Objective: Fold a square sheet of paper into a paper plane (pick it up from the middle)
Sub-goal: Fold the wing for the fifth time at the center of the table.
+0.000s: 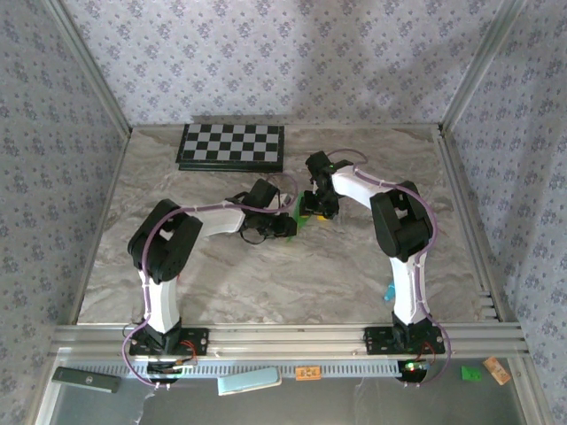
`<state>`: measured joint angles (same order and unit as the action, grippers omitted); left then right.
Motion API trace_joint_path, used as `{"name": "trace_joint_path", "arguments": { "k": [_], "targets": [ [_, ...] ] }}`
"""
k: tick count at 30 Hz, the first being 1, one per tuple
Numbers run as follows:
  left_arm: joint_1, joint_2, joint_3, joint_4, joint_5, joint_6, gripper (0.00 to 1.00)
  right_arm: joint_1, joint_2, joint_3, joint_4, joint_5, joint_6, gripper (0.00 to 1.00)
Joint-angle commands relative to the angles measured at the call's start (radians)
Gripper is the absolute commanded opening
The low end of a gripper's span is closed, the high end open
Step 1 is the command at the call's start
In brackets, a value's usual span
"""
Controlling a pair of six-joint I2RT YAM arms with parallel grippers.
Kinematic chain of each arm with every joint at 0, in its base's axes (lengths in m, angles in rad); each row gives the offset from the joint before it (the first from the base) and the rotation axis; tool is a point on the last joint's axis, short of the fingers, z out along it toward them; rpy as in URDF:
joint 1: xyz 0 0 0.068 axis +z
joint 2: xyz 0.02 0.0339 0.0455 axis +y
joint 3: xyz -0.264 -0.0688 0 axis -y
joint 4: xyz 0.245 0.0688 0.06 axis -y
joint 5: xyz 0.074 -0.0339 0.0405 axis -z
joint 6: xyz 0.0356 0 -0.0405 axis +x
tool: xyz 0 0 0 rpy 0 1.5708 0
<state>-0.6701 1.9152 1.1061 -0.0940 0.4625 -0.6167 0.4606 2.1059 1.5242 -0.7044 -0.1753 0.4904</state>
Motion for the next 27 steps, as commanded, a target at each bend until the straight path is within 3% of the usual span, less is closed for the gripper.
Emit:
{"name": "trace_joint_path", "arguments": {
  "k": [1, 17, 27],
  "targets": [
    [-0.013, 0.025, 0.042, -0.046, -0.013, 0.048, 0.23, -0.015, 0.123, -0.049, -0.022, 0.075, 0.011, 0.52],
    [-0.013, 0.047, 0.033, -0.074, -0.034, 0.048, 0.16, -0.017, 0.123, -0.044, -0.029, 0.069, 0.011, 0.52],
    [0.037, 0.059, -0.027, 0.050, 0.105, -0.063, 0.10, -0.029, 0.121, -0.044, -0.027, 0.043, 0.008, 0.52]
  ]
}}
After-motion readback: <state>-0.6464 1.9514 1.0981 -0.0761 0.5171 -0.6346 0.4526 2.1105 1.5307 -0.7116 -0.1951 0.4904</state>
